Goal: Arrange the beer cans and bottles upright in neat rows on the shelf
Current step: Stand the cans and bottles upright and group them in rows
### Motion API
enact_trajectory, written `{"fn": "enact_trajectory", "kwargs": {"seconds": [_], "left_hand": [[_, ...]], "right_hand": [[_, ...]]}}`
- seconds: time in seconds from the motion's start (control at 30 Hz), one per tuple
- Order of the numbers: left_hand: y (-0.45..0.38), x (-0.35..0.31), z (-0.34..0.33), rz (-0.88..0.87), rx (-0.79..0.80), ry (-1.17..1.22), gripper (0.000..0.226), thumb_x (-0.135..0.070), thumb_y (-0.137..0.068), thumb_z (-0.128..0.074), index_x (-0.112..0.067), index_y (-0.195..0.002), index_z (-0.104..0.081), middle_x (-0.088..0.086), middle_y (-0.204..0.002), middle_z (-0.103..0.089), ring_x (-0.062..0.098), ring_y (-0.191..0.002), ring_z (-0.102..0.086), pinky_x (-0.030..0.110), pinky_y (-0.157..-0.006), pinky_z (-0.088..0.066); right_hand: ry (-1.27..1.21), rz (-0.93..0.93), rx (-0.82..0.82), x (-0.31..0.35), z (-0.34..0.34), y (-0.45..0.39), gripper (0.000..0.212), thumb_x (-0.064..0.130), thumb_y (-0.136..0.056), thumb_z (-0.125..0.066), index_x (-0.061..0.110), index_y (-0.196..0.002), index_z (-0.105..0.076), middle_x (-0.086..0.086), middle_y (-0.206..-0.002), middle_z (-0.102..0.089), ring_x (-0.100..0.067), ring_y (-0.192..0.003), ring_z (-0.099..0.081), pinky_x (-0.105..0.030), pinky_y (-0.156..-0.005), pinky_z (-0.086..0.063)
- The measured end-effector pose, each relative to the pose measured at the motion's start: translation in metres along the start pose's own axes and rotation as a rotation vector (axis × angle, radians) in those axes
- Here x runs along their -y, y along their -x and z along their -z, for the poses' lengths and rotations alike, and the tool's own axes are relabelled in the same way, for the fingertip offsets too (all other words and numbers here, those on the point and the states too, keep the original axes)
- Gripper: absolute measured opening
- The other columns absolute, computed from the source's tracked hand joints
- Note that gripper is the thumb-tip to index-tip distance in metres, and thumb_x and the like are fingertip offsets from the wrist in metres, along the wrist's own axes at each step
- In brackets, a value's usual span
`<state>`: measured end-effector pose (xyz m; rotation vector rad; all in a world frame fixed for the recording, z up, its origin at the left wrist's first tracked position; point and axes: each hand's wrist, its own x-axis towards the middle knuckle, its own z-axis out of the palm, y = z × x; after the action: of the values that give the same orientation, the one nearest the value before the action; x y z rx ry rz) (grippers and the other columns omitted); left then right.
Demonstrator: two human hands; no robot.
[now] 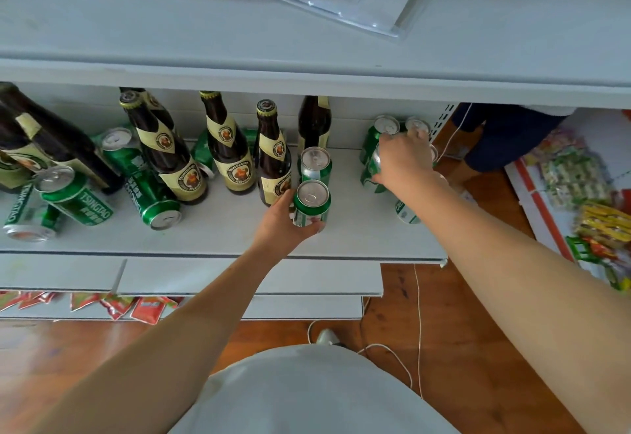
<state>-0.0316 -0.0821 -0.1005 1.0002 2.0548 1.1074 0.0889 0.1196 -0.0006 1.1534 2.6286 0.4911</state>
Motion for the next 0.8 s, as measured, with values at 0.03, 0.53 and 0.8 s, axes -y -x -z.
{"fn": "enact_trajectory", "kwargs": {"seconds": [0.03, 0.53, 0.8], "left_hand": [[0.0, 0.0, 0.001, -0.003, 0.003, 0.004, 0.069, -0.045, -0.069, -0.082, -0.03, -0.128, -0.049, -0.013, -0.121, -0.062, 0.01, -0.11, -0.06, 0.038, -0.094, -0.055], [0.002, 0.001, 0.007, -0.011, 0.0, -0.007, 0.068, -0.037, -0.07, -0.085, -0.028, -0.128, -0.051, -0.015, -0.117, -0.064, 0.006, -0.108, -0.06, 0.029, -0.091, -0.053], [0.003, 0.003, 0.004, -0.019, -0.027, -0.058, 0.071, -0.045, -0.07, -0.08, -0.026, -0.13, -0.048, -0.009, -0.123, -0.061, 0.013, -0.11, -0.059, 0.04, -0.092, -0.054]], "right_hand": [[-0.027, 0.001, -0.006, 0.0, 0.0, 0.001, 0.068, 0.055, -0.076, -0.073, 0.012, -0.124, -0.051, -0.01, -0.108, -0.066, -0.031, -0.107, -0.054, -0.038, -0.09, -0.038], [-0.586, 0.121, 0.088, 0.015, -0.005, 0.005, 0.055, 0.048, -0.075, -0.073, 0.008, -0.107, -0.054, -0.012, -0.102, -0.056, -0.026, -0.082, -0.057, -0.035, -0.064, -0.048], [-0.672, 0.075, -0.033, 0.006, -0.004, 0.002, 0.061, 0.057, -0.096, -0.043, 0.006, -0.129, -0.053, -0.012, -0.114, -0.064, -0.026, -0.099, -0.063, -0.039, -0.081, -0.055]]}}
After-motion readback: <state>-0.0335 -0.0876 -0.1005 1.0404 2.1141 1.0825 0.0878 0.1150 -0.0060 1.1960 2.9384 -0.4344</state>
